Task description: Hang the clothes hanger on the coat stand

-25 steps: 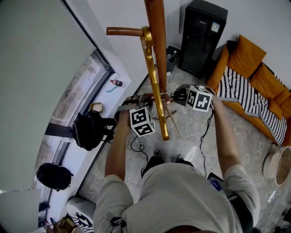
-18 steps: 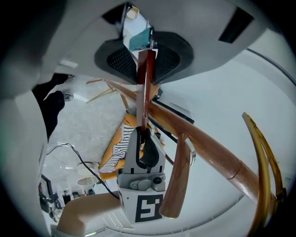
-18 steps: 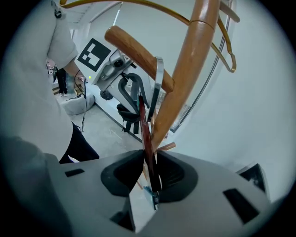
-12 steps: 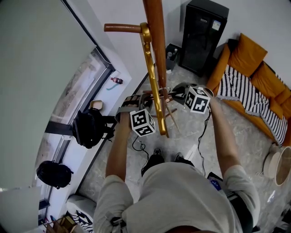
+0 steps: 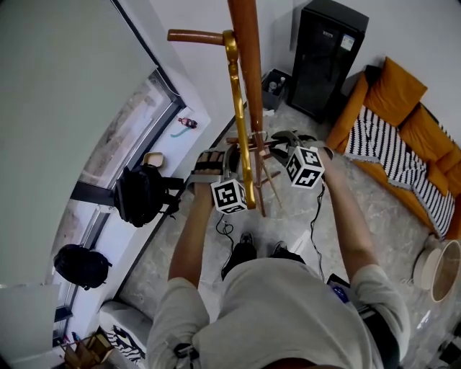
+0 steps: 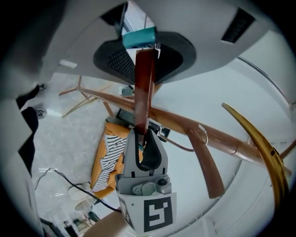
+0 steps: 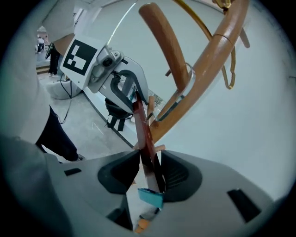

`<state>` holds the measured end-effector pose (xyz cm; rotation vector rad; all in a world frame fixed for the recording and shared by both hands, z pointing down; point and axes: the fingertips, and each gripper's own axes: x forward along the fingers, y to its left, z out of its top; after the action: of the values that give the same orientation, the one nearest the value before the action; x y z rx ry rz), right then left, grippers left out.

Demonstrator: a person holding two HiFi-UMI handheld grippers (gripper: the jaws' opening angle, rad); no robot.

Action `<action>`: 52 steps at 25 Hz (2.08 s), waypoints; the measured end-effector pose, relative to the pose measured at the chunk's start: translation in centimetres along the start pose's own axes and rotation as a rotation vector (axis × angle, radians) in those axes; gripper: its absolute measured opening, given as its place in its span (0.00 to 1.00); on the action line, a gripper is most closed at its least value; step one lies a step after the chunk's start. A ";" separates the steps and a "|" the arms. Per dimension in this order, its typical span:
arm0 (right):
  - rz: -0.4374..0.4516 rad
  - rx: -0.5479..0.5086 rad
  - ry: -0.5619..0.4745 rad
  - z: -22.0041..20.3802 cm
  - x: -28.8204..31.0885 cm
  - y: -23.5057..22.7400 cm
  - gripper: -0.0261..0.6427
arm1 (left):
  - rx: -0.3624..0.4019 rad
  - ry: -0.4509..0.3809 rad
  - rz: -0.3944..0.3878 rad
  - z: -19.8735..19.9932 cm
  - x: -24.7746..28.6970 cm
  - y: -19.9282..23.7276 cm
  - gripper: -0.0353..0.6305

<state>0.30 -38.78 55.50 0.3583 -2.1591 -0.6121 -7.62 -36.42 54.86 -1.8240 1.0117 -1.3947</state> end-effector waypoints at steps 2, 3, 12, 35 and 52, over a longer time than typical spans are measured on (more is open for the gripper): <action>-0.070 -0.036 0.011 -0.1 0.2 -0.2 0.26 | 0.005 0.007 0.048 0.1 0.0 0.1 0.24; -0.104 -0.049 0.014 -0.2 0.2 -0.3 0.26 | 0.007 0.013 0.072 0.1 0.0 0.0 0.25; -0.278 0.006 -0.033 -1.1 -0.9 1.0 0.31 | -0.012 0.010 0.213 -0.2 -0.8 -0.8 0.32; -0.392 0.347 -0.259 -0.7 -9.3 7.4 0.34 | -0.196 -0.170 0.396 3.0 -8.6 -2.0 0.40; -0.586 0.573 -0.418 7.1 -18.3 16.1 0.07 | -0.964 -0.383 0.278 3.9 -22.1 -7.8 0.22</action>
<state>5.06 -14.81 48.45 1.3016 -2.6214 -0.3812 -5.59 -13.32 49.55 -2.3259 1.8043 -0.3291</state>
